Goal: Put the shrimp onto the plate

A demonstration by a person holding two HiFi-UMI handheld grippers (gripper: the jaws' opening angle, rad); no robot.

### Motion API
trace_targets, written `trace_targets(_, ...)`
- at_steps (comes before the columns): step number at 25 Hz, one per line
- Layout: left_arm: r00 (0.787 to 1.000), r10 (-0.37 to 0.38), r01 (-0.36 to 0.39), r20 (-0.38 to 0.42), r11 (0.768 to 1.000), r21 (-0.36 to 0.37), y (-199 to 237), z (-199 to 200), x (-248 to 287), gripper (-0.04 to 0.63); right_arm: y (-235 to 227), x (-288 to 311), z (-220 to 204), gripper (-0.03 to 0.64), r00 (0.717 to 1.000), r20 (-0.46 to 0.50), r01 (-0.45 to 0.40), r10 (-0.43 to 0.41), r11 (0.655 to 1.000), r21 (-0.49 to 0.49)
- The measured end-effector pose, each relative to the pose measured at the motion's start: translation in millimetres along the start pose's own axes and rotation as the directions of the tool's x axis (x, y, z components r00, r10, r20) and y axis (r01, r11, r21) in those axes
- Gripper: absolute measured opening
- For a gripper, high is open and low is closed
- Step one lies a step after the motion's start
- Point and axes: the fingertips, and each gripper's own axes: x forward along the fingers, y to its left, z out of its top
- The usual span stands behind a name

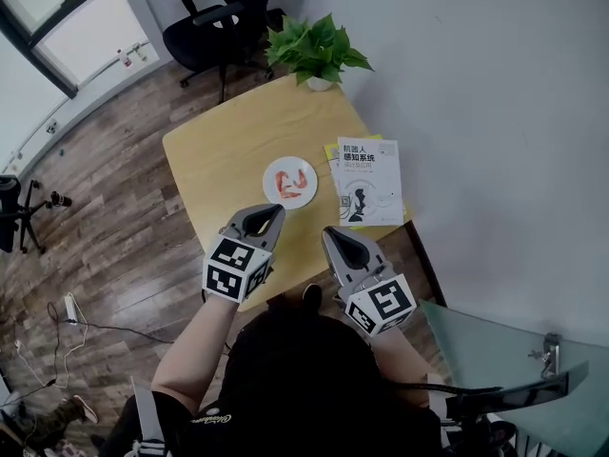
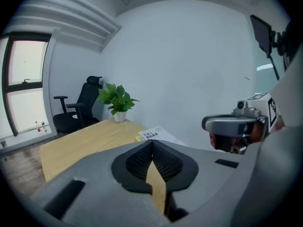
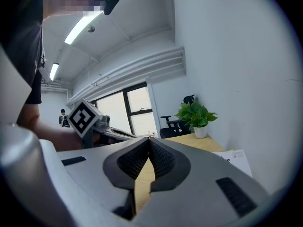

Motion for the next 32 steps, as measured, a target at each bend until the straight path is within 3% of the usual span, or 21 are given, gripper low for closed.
trace_targets(4, 0.998, -0.011, 0.011, 0.054, 1.000, -0.013, -17.2, 10.8, -19.1, 0.007, -1.6, 4.0, 1.9, 0.003, 1.000, 0.000, 0.000, 0.000, 1.000, 0.002)
trace_targets(8, 0.995, -0.066, 0.069, 0.070, 0.996, -0.055, -32.0, 13.9, -26.4, 0.006, -2.1, 5.6, 3.6, 0.003, 1.000, -0.007, 0.001, -0.001, 1.000, -0.002)
trace_targets(16, 0.993, 0.033, -0.029, 0.114, 0.999, -0.031, -15.9, 24.1, -37.2, 0.006, -1.1, 12.4, 3.7, 0.003, 1.000, -0.008, -0.011, 0.011, 1.000, 0.004)
trace_targets(32, 0.994, 0.020, -0.018, 0.110, 1.000, -0.021, -12.7, 25.7, -31.3, 0.006, 1.8, 14.0, 10.1, 0.003, 1.000, -0.002, -0.020, 0.020, 0.999, -0.037)
